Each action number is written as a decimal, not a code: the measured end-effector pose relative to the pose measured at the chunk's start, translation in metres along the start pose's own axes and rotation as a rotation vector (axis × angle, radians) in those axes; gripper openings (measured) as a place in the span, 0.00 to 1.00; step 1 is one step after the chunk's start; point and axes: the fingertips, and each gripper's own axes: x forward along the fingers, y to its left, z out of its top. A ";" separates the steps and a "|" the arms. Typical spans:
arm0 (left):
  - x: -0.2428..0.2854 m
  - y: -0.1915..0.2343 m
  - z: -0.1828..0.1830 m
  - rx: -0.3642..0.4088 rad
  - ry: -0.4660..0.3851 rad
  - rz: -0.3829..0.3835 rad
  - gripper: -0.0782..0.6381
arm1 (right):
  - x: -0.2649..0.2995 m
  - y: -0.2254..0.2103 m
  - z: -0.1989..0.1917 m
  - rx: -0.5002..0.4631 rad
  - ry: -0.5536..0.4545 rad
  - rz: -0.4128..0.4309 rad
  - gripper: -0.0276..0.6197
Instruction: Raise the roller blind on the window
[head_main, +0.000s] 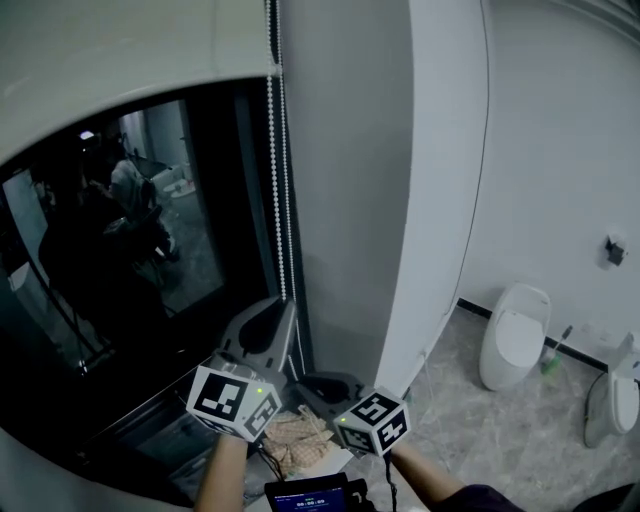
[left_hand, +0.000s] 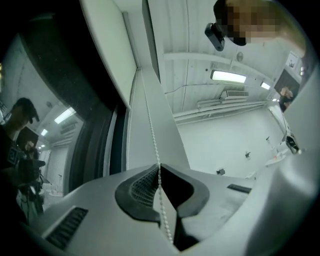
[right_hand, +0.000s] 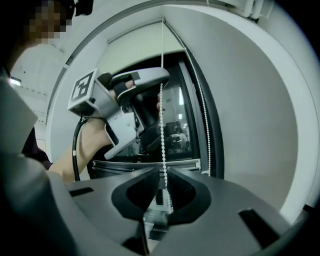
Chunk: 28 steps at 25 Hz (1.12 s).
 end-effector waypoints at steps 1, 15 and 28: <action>-0.001 0.001 -0.007 -0.007 0.011 0.001 0.13 | -0.003 -0.005 0.005 -0.005 -0.014 -0.010 0.09; -0.024 -0.018 -0.108 -0.085 0.165 -0.026 0.13 | -0.012 -0.013 0.185 -0.113 -0.287 0.008 0.13; -0.054 -0.037 -0.140 -0.183 0.256 -0.105 0.13 | 0.001 -0.007 0.154 -0.240 -0.262 -0.129 0.06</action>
